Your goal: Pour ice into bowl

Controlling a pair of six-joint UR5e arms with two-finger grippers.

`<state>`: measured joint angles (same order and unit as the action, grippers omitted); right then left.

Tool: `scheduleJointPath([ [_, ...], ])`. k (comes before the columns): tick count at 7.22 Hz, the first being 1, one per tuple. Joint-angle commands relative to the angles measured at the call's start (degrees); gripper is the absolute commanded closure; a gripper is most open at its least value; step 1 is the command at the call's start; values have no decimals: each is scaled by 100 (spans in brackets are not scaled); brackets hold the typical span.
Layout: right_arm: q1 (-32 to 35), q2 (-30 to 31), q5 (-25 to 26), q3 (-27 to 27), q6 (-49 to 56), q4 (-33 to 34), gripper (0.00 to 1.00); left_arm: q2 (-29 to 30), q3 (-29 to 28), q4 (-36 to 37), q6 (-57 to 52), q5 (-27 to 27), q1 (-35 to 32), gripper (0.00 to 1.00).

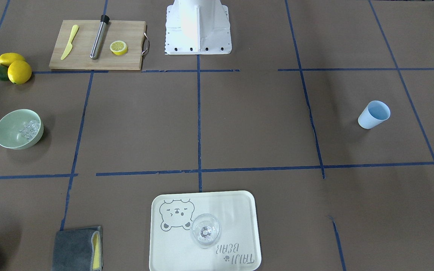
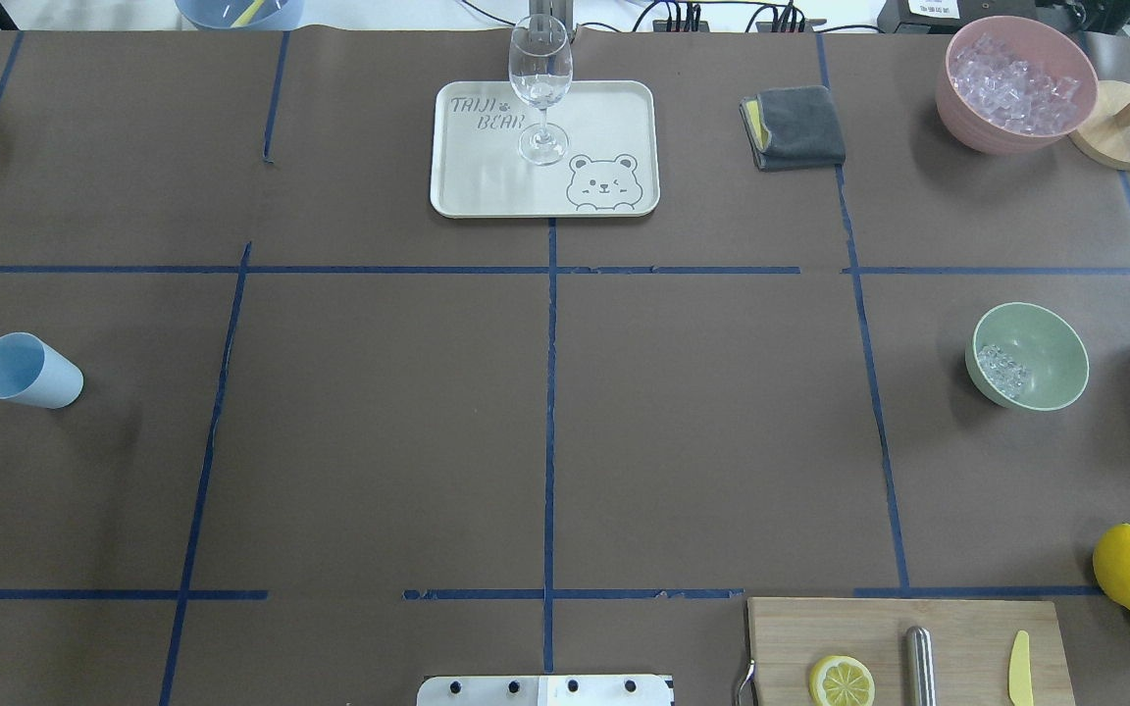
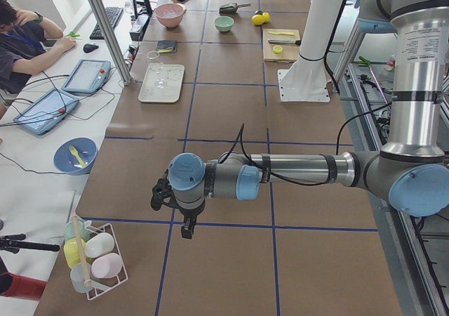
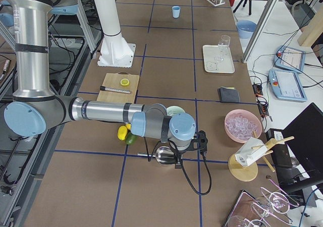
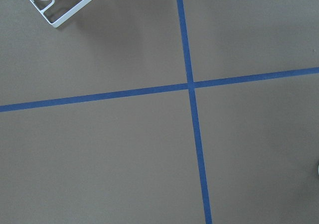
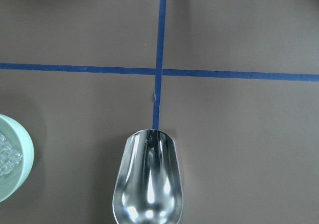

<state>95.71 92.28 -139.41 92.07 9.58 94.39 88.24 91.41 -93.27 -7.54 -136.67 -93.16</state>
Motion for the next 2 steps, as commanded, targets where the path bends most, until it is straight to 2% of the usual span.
scheduleJointPath([
  [1,0,0,1,4,0,0,0,0,0,-7,-2,0,0,0],
  [2,0,0,1,4,0,0,0,0,0,-7,-2,0,0,0],
])
